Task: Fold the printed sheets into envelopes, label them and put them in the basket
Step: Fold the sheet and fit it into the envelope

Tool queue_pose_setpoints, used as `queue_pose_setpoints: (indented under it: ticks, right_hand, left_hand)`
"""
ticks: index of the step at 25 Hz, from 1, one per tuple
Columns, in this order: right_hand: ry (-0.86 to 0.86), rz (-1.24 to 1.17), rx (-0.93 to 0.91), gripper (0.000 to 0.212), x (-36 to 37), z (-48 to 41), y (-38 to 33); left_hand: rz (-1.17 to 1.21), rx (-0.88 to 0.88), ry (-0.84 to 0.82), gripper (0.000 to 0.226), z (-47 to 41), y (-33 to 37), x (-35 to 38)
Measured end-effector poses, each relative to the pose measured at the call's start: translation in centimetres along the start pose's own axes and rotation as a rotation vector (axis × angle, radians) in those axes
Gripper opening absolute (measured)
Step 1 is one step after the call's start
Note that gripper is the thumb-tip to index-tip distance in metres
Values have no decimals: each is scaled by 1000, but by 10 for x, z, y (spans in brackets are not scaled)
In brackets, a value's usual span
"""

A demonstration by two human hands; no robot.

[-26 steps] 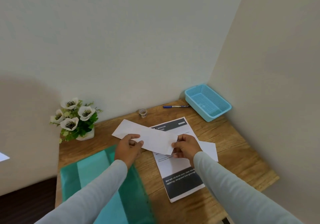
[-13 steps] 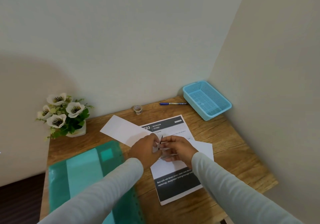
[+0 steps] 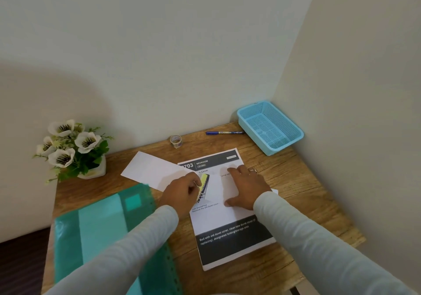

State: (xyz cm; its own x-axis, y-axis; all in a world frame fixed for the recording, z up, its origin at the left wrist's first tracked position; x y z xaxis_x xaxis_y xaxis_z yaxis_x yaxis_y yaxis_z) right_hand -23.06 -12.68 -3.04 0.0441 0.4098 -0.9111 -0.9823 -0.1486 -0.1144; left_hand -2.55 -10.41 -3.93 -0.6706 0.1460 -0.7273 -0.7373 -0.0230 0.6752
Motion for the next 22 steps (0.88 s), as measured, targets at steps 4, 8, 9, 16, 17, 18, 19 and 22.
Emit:
queue_pose_setpoints:
  ticks: [4,8,9,16,17,18,19,22]
  right_hand:
    - [-45,-42,34,104,-3,-1,2]
    - [24,-252,38,54,-6,3,10]
    - [58,-336,50,40,-8,4,13]
    - [235,-523,94,29,-26,11,15]
    - [241,-526,97,29,-27,12,14]
    - [239,-526,96,28,-28,12,13]
    - [233,-527,93,28,-27,12,12]
    - [241,-548,93,30,-30,14,13]
  left_hand:
    - [-47,1,-34,21,3,-1,6]
    - [-33,-23,-50,13,1,0,7]
    - [-21,-34,-42,12,1,0,6]
    - [134,-124,16,28,-1,-2,4]
    - [131,-128,20,26,-3,-1,4]
    - [123,-130,23,26,-4,0,4]
    - [118,-129,25,25,-5,1,4]
    - [114,-121,29,26,-6,3,5]
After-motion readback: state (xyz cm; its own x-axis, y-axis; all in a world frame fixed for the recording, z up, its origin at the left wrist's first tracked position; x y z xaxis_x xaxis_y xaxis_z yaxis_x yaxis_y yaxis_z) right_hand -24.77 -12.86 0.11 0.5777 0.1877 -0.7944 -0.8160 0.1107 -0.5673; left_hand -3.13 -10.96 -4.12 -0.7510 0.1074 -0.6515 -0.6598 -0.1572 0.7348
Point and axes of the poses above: each hand's wrist, its own z-axis away from the middle knuckle, its own x-axis out of the palm, y = z × x, the point moved 7 cm from there along -z, towards the middle knuckle, and after that the axes turned 1 degree about x, right-handed, at the moved point
